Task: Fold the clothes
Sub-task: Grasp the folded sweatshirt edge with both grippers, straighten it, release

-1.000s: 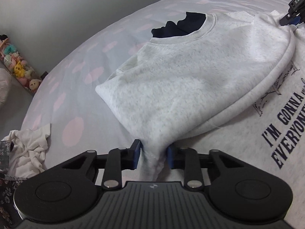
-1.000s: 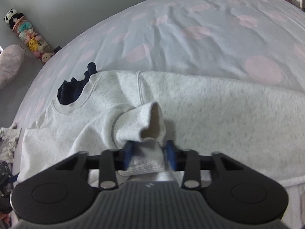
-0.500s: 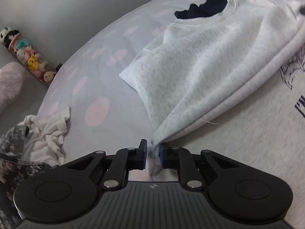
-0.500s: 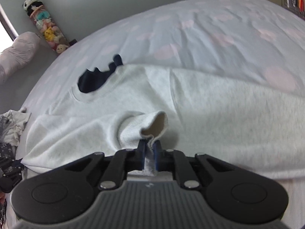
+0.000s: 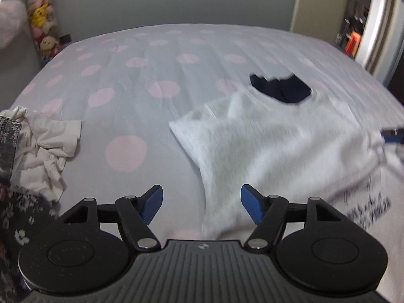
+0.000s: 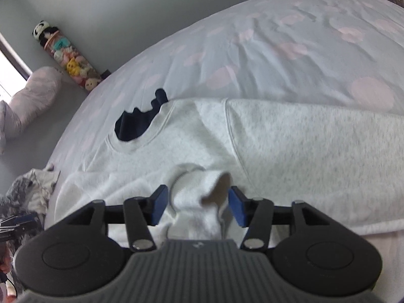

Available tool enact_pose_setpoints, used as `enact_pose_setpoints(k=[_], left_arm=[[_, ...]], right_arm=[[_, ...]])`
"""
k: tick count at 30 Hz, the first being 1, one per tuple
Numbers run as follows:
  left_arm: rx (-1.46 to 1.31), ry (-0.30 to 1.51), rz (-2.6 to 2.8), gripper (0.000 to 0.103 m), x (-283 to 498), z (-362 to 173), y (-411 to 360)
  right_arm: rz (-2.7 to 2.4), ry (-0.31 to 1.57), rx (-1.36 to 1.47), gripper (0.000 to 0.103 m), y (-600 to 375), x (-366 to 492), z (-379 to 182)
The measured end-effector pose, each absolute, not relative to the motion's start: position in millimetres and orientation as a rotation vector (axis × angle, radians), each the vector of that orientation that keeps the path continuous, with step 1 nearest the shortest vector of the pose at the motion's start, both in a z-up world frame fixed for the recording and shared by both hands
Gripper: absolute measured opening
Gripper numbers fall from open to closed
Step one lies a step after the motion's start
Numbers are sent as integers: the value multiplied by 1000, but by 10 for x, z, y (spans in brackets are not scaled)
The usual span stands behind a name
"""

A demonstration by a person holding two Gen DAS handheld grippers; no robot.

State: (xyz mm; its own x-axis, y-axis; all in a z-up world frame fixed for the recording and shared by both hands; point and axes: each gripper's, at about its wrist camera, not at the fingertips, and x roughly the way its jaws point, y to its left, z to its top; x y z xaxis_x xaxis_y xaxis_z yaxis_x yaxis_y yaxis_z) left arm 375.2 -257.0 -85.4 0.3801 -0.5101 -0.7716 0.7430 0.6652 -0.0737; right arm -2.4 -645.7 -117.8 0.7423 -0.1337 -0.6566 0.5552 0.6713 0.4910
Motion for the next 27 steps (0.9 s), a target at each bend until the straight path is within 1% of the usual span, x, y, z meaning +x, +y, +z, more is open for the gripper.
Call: enact_pose_setpoints(k=[1, 4, 8, 9, 11, 12, 13, 14, 15, 16, 17, 18, 24, 27], left_arm=[[278, 880, -806, 67, 3855, -866, -2637], [210, 931, -762, 68, 4113, -960, -2844], [154, 1008, -706, 67, 4355, -1223, -3092], [139, 1022, -697, 65, 4397, -1286, -3145], [112, 1034, -681, 58, 4454, -1388, -3224], [104, 1033, -679, 49, 4461, -1416, -3245], [96, 1031, -678, 34, 4467, -1444, -3266], [91, 1025, -677, 27, 4465, -1461, -3283], [95, 1009, -679, 20, 4441, -1452, -3288], [99, 989, -681, 11, 4409, -1433, -3283], [101, 971, -683, 7, 4380, -1408, -3271], [97, 954, -684, 6, 4356, -1374, -3247], [59, 826, -695, 5, 4268, -1057, -2974], [90, 847, -670, 5, 4362, -1118, -2986]], right_arm=[[-426, 620, 745, 64, -6479, -3, -1175], [-446, 621, 766, 64, -6551, 78, -1206], [-476, 644, 817, 63, -6676, 174, -1347], [-479, 650, 837, 62, -6701, 185, -1391], [-479, 658, 860, 49, -6714, 187, -1457], [-478, 661, 850, 41, -6698, 187, -1458], [-478, 664, 836, 36, -6679, 185, -1455], [-481, 664, 807, 32, -6646, 181, -1430], [-483, 669, 768, 20, -6603, 186, -1396], [-488, 679, 726, 15, -6552, 203, -1359], [-494, 689, 684, 13, -6502, 220, -1321], [-498, 694, 641, 7, -6449, 236, -1278], [-511, 590, 377, 6, -6207, 299, -902], [-535, 617, 369, 6, -6307, 449, -960]])
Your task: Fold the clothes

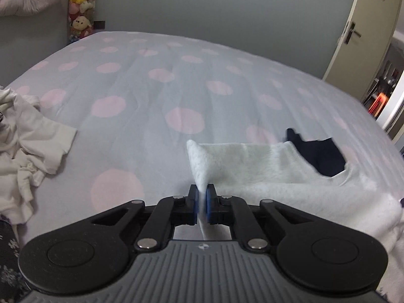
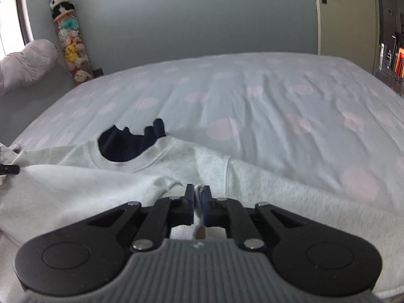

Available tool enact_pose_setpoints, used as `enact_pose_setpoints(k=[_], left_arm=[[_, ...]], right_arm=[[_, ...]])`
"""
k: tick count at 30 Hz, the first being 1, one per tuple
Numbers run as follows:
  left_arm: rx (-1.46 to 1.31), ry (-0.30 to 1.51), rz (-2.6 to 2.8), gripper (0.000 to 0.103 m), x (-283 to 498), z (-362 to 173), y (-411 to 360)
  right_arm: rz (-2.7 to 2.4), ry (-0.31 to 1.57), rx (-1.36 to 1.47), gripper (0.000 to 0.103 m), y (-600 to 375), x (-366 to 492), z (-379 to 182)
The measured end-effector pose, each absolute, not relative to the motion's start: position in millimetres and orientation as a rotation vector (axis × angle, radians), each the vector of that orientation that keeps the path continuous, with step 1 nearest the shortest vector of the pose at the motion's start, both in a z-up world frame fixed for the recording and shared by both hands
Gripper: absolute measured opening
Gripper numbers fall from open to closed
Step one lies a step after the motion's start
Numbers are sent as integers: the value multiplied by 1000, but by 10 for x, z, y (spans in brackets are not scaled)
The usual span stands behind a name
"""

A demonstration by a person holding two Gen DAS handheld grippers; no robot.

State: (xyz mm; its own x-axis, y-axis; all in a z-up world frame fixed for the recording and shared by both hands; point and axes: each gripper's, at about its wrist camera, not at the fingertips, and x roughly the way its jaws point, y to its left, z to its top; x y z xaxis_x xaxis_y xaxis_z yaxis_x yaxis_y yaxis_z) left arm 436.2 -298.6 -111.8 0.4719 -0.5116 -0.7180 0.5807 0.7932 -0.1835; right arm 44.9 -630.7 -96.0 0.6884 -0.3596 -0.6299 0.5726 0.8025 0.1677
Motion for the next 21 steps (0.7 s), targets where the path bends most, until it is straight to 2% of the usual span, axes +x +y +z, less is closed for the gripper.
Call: enact_pose_setpoints(k=[3, 4, 8, 11, 12, 13, 14, 18, 21], left_arm=[[132, 846, -627, 4, 4434, -1247, -3076], [145, 846, -596, 0, 4479, -1301, -3081], [114, 899, -495, 0, 4724, -1483, -2891], [102, 900, -553, 0, 4665, -1466, -2770], [99, 892, -572, 0, 4603, -1430, -2738], [89, 887, -596, 0, 4526, -1386, -2709], [79, 881, -620, 0, 4450, -1342, -2679], [78, 861, -722, 5, 4076, -1165, -2636], [114, 866, -774, 15, 3802, -1096, -2644]], right_arm=[[-563, 669, 377, 6, -6436, 626, -1181], [-573, 687, 374, 6, -6470, 679, -1262], [-585, 713, 388, 7, -6536, 726, -1434], [-576, 711, 393, 12, -6554, 709, -1472], [-580, 707, 395, 17, -6557, 684, -1448], [-587, 702, 396, 29, -6557, 657, -1421], [-599, 693, 399, 34, -6547, 614, -1382], [-596, 652, 395, 34, -6410, 361, -1218], [-596, 654, 375, 34, -6286, 68, -1109]])
